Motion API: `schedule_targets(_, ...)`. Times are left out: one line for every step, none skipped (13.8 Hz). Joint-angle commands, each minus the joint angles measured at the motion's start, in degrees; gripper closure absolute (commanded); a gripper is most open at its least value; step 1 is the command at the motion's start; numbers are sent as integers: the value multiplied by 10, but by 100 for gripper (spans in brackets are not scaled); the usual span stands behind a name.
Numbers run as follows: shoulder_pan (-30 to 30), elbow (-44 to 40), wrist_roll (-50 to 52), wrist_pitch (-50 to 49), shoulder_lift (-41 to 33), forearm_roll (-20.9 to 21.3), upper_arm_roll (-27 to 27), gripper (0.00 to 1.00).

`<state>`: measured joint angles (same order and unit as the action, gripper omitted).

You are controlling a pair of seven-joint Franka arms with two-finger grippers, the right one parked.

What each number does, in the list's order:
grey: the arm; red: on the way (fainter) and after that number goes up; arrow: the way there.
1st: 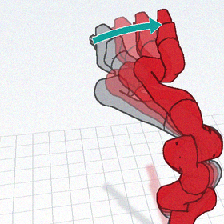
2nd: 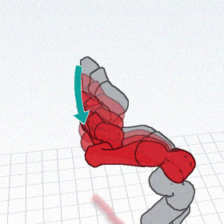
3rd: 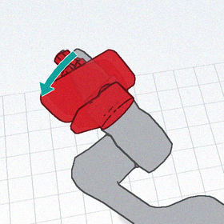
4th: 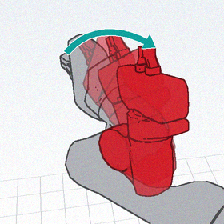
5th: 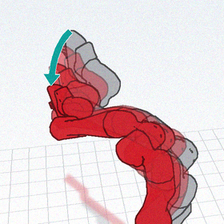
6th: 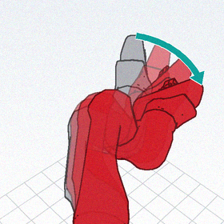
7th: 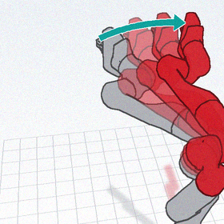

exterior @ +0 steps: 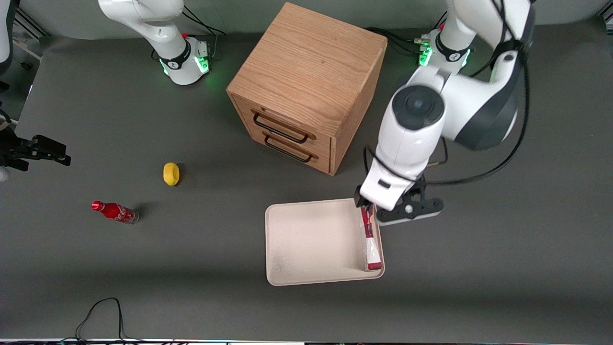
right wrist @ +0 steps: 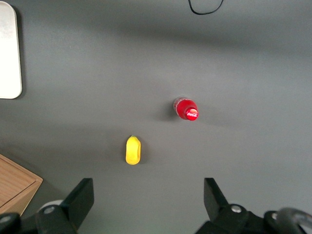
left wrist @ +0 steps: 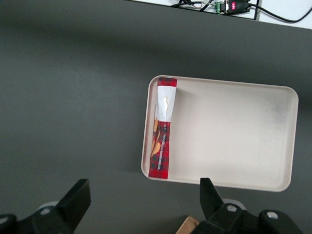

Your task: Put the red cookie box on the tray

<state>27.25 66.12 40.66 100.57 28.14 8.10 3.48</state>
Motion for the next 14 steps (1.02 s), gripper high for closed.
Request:
schedule_targets(-4, 18, -46, -37, -52, -20, -2, 0)
schedule_targets(-12, 22, -71, -52, -66, -30, -5, 0)
schedule_targets(-30, 23, -102, -75, -77, -40, -4, 0)
schedule_targets(-49, 26, -123, -96, -89, -55, -6, 0)
schedule_targets(-68, 31, -135, -113, -100, -58, -6, 0)
schedule_targets(-88, 44, -159, -128, -117, -58, -6, 0)
schedule_targets(-107, 60, -192, -136, -132, -58, -6, 0)
schedule_targets(-128, 77, -220, -141, -146, -57, -6, 0)
schedule_targets(-148, 94, -246, -139, -161, -58, -6, 0)
schedule_targets(-167, 106, -268, -139, -172, -59, -6, 0)
schedule_targets(-183, 118, -288, -137, -182, -59, -6, 0)
schedule_targets(-199, 131, -306, -136, -190, -59, -6, 0)
schedule_targets(-210, 149, -320, -129, -200, -60, -6, 0)
schedule_targets(-222, 167, -329, -118, -209, -62, -6, 0)
